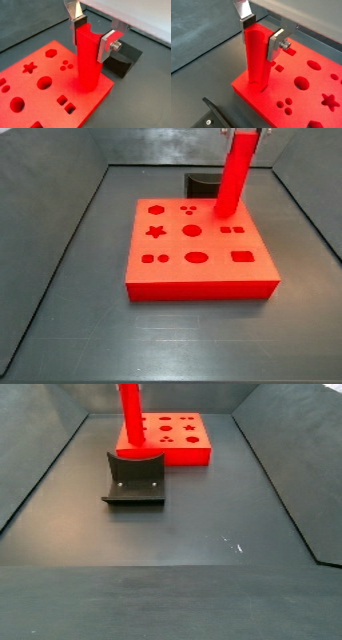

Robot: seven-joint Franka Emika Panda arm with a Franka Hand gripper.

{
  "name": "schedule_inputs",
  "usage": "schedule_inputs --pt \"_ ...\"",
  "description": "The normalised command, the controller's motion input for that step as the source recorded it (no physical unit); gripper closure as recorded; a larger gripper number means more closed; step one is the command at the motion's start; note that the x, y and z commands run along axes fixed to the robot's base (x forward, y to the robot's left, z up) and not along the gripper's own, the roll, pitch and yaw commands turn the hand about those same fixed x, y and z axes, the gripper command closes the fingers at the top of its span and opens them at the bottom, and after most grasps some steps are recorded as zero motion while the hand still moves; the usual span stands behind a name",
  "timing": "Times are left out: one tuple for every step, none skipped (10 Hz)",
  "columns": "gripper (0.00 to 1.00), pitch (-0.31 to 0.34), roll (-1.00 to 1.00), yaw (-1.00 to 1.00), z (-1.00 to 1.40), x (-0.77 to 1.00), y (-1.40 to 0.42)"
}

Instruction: Insert the arch object.

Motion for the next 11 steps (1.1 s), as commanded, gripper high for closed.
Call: schedule_inputs --pt "1.0 0.0 0.0 0.09 -0.16 0.03 0.0" --pt "1.0 0.0 0.0 0.0 -0.03 0.0 0.0" --pt "1.0 -0.006 0.0 0.0 -0.29 0.0 0.0" --pt "1.0 -0.003 0.03 -0.07 -0.4 0.0 0.0" --pt "1.0 -0.013 0.04 -0.05 -0.44 0.0 0.0" --pt "1.0 -0.019 0.03 -0.03 -0.45 0.0 0.0" --pt "1.0 -0.041 0.01 -0.03 -0.47 0.0 0.0" --pt "1.0 -0.06 0.0 -0.03 -0.51 0.0 0.0" --pt "1.0 -0.066 0.01 -0.03 -0.54 0.0 0.0" --pt "1.0 -0.076 0.01 0.0 -0.51 0.0 0.0" --pt "1.0 0.0 0.0 0.0 0.0 0.0 0.0"
